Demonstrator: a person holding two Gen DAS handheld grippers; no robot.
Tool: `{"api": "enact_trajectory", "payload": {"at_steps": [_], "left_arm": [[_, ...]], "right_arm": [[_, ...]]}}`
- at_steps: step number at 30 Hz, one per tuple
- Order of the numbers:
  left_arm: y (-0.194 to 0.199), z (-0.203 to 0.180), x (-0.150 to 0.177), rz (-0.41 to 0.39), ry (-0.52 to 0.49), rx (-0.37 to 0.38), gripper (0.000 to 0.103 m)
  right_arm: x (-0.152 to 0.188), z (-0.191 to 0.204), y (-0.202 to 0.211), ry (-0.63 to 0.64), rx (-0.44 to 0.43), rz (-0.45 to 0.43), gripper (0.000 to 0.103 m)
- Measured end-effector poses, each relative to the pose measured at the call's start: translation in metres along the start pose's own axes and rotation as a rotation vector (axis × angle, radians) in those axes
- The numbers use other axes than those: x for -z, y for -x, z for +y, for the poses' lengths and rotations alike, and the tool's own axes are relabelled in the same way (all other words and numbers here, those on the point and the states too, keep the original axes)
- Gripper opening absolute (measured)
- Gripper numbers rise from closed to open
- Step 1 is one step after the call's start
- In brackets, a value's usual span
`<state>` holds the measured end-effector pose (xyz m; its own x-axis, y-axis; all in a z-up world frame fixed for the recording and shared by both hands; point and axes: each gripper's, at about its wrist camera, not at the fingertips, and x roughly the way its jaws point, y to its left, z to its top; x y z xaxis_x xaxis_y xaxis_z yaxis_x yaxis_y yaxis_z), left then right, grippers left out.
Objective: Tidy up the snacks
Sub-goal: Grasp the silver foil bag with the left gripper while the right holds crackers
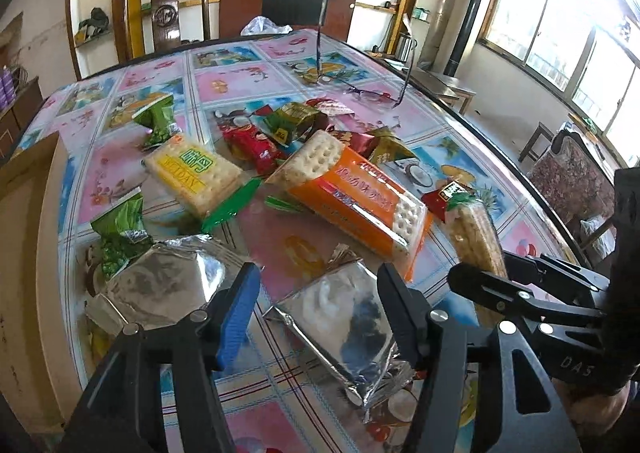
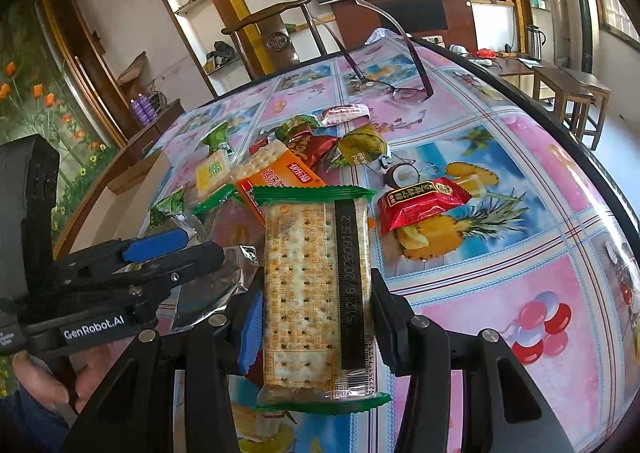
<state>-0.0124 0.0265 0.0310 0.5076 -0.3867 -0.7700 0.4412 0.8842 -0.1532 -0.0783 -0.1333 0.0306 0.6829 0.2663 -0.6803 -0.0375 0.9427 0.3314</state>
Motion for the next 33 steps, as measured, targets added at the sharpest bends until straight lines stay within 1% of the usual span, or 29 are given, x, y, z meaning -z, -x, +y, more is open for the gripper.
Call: {"api": "enact_trajectory", "payload": {"at_steps": [1,3,7,11,13,18,24,29,31,33], "left_arm": [[-0.001,0.000,0.000,0.009,0.000,-0.004,0.063],[-0.003,0.000,0.001,0.023,-0.004,-0.012,0.070],[-0.008,-0.003,0.003,0.047,-0.026,-0.033,0.076],[-0.011,-0.012,0.006,0.064,-0.070,-0.028,0.082],[-0.011,-0.015,0.008,0.062,-0.085,-0.046,0.083],[-0.011,-0.014,0.008,0.072,-0.071,-0.042,0.088],[-0.011,-0.018,0.008,0.074,-0.096,-0.042,0.090],[-0.016,-0.028,0.012,0.097,-0.160,-0.084,0.091],[-0.018,-0.030,0.013,0.098,-0.175,-0.099,0.095],[-0.020,-0.027,0.013,0.103,-0.156,-0.095,0.099]], "right_arm": [[0.000,0.000,0.000,-0.002,-0.001,0.001,0.051],[-0.001,-0.001,-0.001,-0.007,-0.001,0.004,0.051],[-0.001,-0.001,-0.001,-0.008,-0.001,0.006,0.051],[-0.001,-0.002,-0.001,-0.008,-0.003,0.005,0.051],[-0.001,-0.001,-0.001,-0.014,-0.004,0.004,0.051],[-0.002,-0.003,0.001,-0.024,0.002,-0.014,0.051],[-0.002,-0.015,0.011,-0.090,0.026,-0.076,0.051],[-0.003,-0.016,0.012,-0.091,0.031,-0.084,0.051],[-0.003,-0.016,0.012,-0.089,0.030,-0.083,0.051],[-0.003,-0.015,0.012,-0.085,0.029,-0.081,0.051]]}}
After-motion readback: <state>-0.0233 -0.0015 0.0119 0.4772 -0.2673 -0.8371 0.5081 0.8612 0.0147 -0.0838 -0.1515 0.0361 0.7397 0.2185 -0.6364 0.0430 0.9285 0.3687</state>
